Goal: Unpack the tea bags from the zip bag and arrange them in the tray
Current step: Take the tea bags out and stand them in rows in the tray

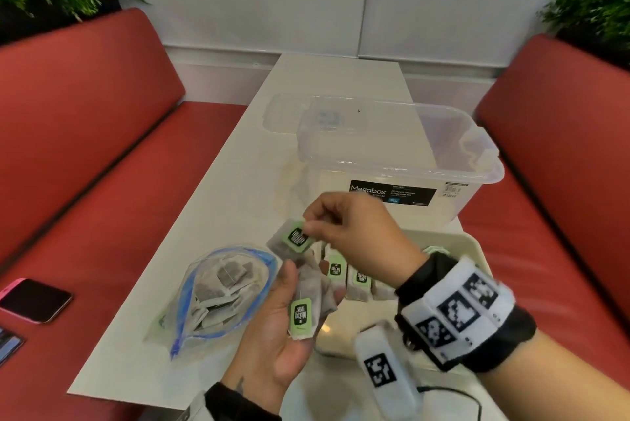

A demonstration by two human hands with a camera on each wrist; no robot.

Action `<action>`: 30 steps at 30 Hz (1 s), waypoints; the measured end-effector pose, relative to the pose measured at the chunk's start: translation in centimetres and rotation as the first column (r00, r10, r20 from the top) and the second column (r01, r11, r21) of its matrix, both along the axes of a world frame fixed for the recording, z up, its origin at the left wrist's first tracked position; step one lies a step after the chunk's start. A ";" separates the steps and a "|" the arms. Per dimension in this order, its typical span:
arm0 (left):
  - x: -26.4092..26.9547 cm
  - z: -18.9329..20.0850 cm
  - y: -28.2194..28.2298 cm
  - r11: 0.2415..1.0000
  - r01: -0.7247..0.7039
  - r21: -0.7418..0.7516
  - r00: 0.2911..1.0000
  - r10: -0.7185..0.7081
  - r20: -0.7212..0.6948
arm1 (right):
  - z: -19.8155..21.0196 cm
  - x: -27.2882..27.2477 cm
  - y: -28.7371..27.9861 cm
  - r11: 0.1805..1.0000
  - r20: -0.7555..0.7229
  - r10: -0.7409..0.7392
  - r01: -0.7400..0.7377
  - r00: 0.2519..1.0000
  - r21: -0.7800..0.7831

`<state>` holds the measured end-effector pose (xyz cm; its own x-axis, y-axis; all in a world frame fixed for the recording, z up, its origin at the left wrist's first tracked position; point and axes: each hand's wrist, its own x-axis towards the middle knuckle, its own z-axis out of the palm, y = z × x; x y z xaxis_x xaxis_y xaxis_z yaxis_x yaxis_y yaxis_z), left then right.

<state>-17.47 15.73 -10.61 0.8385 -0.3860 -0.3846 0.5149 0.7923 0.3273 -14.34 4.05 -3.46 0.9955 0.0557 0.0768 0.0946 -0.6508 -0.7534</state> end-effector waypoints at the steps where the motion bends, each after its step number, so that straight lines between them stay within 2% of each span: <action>1: 0.0 -0.1 0.1 1.000 0.003 0.014 1.000 -0.003 -0.009 | 1.0 0.7 -0.5 0.998 0.008 0.018 -0.017 1.000 -0.063; 3: 0.0 -0.3 0.2 0.998 0.024 0.062 0.999 -0.022 -0.025 | 3.3 2.3 -1.7 0.952 0.010 0.079 -0.072 0.997 -0.297; 5: 0.3 -0.7 0.6 0.989 0.050 0.139 0.999 -0.049 -0.017 | 5.2 3.7 -2.6 0.833 -0.044 0.137 -0.140 0.990 -0.535; 7: 0.7 -0.7 0.9 0.977 0.088 0.194 0.996 -0.090 0.004 | 6.3 4.6 -3.2 0.766 -0.143 0.149 -0.205 0.979 -0.609; 9: 1.2 -0.6 1.0 0.968 0.119 0.222 0.992 -0.127 0.024 | 6.6 5.2 -3.6 0.754 -0.188 0.132 -0.222 0.973 -0.618; 14: 1.9 -0.4 1.5 0.954 0.122 0.273 0.990 -0.136 0.035 | 5.5 6.1 -4.1 0.699 -0.174 0.099 -0.193 0.980 -0.689; 19: 2.5 -0.4 2.9 0.954 0.085 0.288 0.995 -0.097 0.029 | 4.1 6.3 -4.4 0.745 -0.305 0.123 -0.291 0.944 -0.601; 25: 2.1 -1.3 4.6 0.930 0.059 0.363 0.994 -0.088 0.066 | -1.0 5.5 -3.8 0.669 -0.470 0.166 -0.449 0.867 -0.592; 30: 1.5 -2.2 5.1 0.923 0.080 0.376 0.996 -0.092 0.015 | -5.0 5.3 -2.9 0.654 -0.513 0.179 -0.491 0.839 -0.575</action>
